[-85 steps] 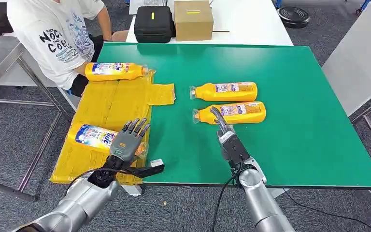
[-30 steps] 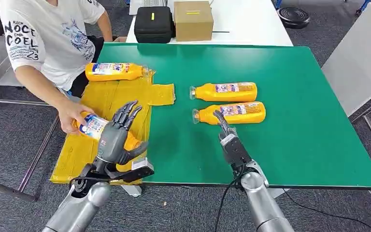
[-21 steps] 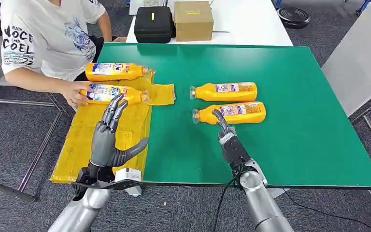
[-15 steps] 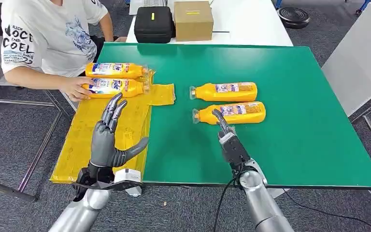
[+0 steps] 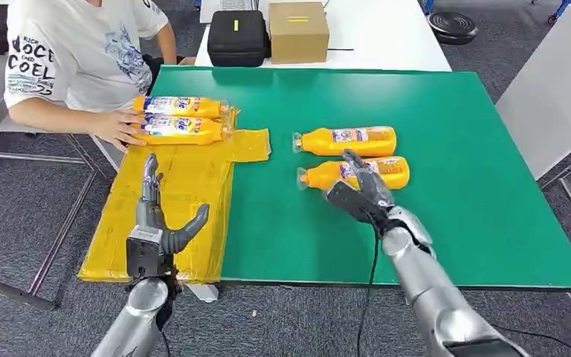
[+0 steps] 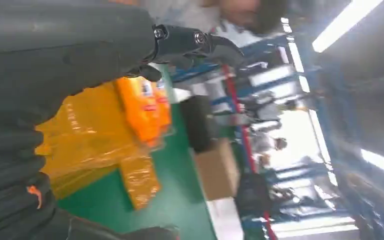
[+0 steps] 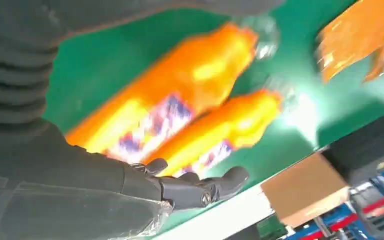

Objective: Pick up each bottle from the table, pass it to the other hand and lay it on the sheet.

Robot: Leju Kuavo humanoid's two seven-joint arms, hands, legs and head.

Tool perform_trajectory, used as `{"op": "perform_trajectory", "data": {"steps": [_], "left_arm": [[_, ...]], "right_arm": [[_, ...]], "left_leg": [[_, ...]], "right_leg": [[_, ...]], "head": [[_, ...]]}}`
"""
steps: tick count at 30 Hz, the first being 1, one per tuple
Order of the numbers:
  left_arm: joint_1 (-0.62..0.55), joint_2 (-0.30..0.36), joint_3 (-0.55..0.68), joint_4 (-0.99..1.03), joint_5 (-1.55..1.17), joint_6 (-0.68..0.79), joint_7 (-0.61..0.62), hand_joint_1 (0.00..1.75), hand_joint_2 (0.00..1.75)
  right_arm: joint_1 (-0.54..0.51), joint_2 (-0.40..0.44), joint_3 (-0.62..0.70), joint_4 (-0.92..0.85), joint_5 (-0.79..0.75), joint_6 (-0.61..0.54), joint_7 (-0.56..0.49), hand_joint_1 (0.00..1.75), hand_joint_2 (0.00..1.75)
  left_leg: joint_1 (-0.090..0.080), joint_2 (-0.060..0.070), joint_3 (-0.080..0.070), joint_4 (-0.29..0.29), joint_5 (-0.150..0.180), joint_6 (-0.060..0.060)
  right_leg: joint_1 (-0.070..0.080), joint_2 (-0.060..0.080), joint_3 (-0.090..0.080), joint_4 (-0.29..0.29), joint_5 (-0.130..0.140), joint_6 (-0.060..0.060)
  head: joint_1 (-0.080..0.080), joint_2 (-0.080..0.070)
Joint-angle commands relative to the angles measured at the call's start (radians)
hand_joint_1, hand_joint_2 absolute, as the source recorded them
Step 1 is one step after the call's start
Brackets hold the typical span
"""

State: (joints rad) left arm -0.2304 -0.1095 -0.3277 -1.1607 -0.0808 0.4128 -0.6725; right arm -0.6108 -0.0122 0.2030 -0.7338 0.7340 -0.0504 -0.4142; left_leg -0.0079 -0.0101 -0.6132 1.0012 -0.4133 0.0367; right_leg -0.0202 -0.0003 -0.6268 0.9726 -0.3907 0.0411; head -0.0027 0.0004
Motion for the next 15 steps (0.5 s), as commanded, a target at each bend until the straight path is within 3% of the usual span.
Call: {"op": "perform_trajectory", "data": {"steps": [1, 15], "left_arm": [[-0.108, -0.045, 0.064, 0.263, 0.058, 0.016, -0.002, 0.00, 1.75], [-0.133, -0.052, 0.058, 0.306, 0.072, 0.033, -0.012, 0.00, 1.75]], "right_arm": [[-0.296, -0.098, 0.126, 0.344, 0.099, 0.033, 0.064, 0.00, 1.75], [-0.337, -0.102, 0.150, 0.368, 0.140, 0.051, 0.071, 0.00, 1.75]], "left_leg": [[0.000, 0.001, 0.003, 0.000, -0.001, -0.002], [0.001, 0.001, 0.000, 0.000, -0.001, -0.001]], "right_leg": [[0.000, 0.000, 0.003, 0.000, -0.001, -0.001], [0.001, 0.000, 0.000, 0.000, -0.001, -0.001]], "head": [[0.000, 0.000], [0.000, 0.000]]}}
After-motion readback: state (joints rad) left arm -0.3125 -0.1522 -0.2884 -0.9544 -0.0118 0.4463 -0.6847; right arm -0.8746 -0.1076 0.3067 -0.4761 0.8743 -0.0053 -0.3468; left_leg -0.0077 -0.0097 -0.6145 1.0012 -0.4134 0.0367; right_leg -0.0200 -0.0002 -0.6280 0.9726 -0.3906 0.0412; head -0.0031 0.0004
